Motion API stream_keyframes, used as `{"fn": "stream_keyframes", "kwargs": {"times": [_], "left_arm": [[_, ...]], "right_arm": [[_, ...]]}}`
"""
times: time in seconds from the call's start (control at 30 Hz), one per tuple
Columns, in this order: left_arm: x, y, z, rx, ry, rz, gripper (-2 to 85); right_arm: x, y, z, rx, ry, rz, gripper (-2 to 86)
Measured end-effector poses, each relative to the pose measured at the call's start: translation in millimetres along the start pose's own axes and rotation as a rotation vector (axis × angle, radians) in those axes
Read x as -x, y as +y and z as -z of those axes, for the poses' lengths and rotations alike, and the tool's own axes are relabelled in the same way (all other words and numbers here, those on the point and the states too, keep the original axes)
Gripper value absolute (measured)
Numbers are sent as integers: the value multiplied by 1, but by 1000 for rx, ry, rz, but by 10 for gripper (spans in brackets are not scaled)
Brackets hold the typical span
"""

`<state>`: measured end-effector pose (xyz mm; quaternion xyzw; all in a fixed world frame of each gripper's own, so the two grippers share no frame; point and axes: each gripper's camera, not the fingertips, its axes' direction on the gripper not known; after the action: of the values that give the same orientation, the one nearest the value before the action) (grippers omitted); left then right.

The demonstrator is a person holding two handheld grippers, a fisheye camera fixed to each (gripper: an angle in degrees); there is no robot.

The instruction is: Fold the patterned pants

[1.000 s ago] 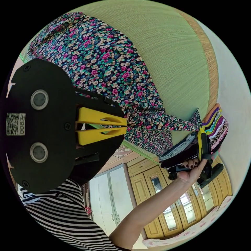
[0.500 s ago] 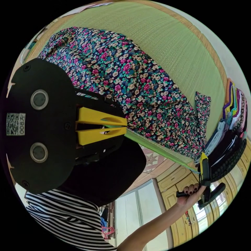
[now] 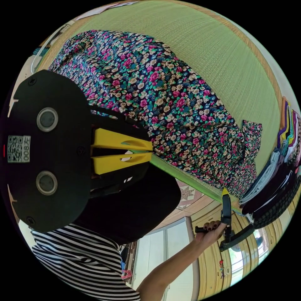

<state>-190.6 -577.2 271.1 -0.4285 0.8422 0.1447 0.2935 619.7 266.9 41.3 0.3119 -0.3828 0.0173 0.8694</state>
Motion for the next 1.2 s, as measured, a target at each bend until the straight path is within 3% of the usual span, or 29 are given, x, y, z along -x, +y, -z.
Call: {"fn": "stream_keyframes", "kwargs": {"times": [0.3,0.5,0.87,1.2], "left_arm": [[18,-9,44,-180,193,95,19],[43,-82,68,-302,262,103,43],[97,-224,69,-191,160,232,60],[117,-250,84,-217,179,258,12]], "right_arm": [[-21,42,23,-81,-81,6,2],[-21,65,35,-117,-83,37,2],[-7,99,50,-154,-90,68,2],[14,122,55,-187,-135,60,8]]}}
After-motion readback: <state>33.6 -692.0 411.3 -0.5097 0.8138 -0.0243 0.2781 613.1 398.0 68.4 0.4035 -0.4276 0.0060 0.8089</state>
